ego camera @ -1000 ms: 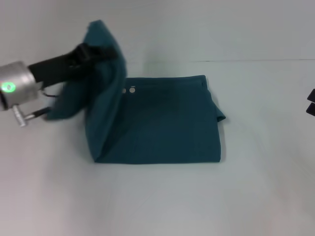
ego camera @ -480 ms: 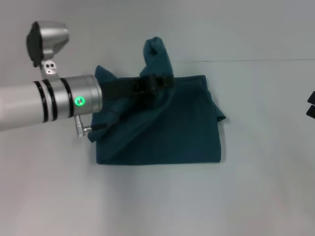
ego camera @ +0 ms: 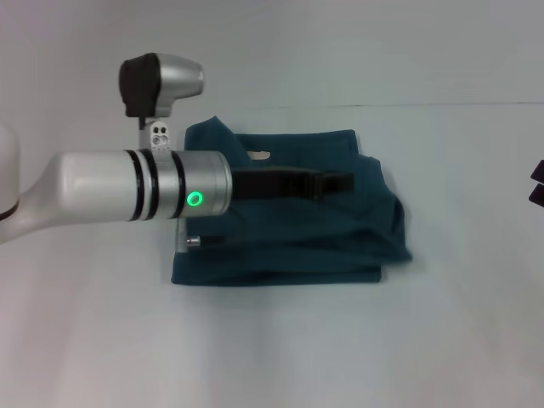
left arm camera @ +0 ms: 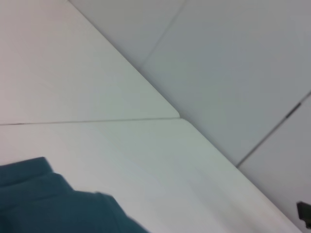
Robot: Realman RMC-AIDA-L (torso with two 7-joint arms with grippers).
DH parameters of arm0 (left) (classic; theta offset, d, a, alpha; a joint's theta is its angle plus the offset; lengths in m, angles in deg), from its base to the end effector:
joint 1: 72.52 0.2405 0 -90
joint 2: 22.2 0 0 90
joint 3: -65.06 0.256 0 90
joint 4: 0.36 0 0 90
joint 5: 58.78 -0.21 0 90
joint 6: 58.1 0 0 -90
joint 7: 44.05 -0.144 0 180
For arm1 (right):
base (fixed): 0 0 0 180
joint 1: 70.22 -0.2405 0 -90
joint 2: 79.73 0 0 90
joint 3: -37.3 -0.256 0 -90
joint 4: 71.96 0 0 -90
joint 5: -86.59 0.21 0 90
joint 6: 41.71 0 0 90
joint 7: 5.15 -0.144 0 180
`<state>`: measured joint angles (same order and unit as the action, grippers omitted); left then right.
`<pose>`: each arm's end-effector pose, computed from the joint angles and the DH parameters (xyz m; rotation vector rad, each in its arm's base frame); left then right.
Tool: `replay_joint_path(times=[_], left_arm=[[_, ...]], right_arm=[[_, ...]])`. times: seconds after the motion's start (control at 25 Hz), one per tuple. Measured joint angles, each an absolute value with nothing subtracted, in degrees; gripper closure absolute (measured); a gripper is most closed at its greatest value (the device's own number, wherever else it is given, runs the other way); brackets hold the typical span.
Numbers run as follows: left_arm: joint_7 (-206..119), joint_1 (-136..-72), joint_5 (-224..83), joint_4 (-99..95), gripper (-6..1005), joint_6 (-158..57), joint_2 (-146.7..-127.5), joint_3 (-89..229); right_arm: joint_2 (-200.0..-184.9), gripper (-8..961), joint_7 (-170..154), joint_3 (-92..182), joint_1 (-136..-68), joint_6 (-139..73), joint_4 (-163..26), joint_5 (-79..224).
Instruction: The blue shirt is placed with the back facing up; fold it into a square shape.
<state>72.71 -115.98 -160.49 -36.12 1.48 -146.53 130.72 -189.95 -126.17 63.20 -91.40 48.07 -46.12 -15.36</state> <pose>-0.1537 0.3966 -0.0838 -2.5803 -1.2194 -0.6794 0.3441 0.2997 0.0791 -1.8727 1.7866 1.2595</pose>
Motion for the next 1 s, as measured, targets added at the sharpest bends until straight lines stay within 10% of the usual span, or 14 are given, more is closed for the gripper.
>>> replay_joint_path(times=[0.16, 0.48, 1.0], left_arm=[[72.3, -115.9, -159.5, -38.0, 810, 5.6, -146.39, 131.7], [82.5, -109.2, -157.5, -41.6, 349, 10.1, -145.22, 118.0], [105.9, -100.9, -164.8, -41.3, 126, 18.5, -142.64, 110.7]], right_arm=[[-189.87, 312, -126.2, 63.2, -91.3, 48.0, -46.1, -15.4], [-189.64, 312, -126.3, 63.2, -91.3, 47.9, -46.1, -15.5], [-189.70, 313, -126.2, 63.2, -91.6, 47.6, -46.1, -17.6]])
